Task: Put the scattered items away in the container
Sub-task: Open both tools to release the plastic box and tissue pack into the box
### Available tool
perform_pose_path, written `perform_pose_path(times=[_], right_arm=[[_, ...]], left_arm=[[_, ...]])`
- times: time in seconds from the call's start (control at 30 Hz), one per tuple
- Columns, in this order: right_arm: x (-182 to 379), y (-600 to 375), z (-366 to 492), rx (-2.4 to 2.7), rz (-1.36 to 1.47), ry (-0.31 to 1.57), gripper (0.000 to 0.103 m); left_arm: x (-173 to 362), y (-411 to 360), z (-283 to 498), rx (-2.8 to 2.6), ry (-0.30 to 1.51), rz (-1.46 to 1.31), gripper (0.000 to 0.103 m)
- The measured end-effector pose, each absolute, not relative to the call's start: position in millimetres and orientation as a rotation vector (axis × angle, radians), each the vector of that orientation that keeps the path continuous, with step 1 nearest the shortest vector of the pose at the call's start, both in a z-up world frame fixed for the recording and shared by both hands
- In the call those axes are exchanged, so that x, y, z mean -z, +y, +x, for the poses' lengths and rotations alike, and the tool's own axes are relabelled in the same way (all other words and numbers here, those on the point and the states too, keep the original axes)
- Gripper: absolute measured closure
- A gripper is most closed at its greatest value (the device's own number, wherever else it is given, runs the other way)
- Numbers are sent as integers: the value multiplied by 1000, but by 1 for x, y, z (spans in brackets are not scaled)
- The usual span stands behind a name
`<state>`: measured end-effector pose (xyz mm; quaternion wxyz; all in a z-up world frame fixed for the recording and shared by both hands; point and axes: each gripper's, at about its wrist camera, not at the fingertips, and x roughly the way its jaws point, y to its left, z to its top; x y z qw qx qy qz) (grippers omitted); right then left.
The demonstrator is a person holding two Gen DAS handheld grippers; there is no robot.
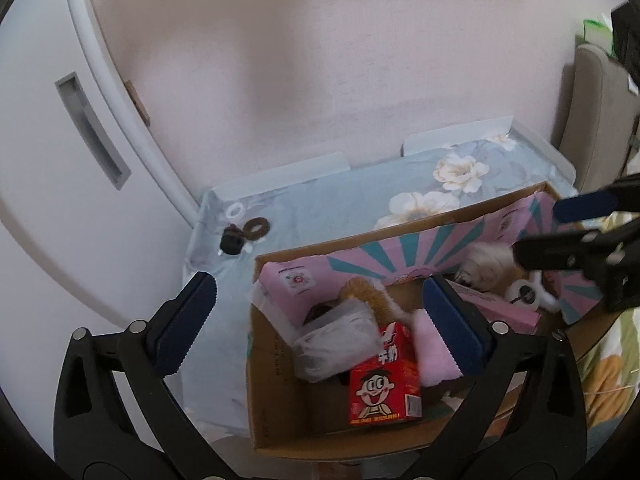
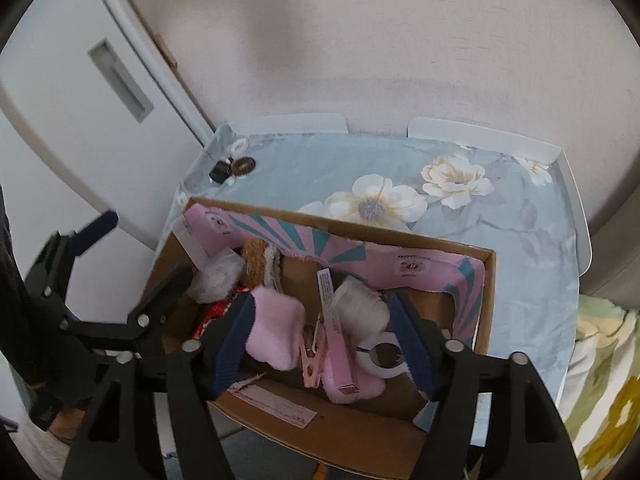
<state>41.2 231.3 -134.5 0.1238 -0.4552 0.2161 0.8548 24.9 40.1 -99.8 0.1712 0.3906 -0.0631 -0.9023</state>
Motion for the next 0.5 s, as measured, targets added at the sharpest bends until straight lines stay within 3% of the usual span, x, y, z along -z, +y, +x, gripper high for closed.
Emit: perform_pose_path(times=[0.5], right_arm=[[130,223,41,-2516,-1322,652,34]], left_arm=[[89,31,32,2561,-140,1109,0]])
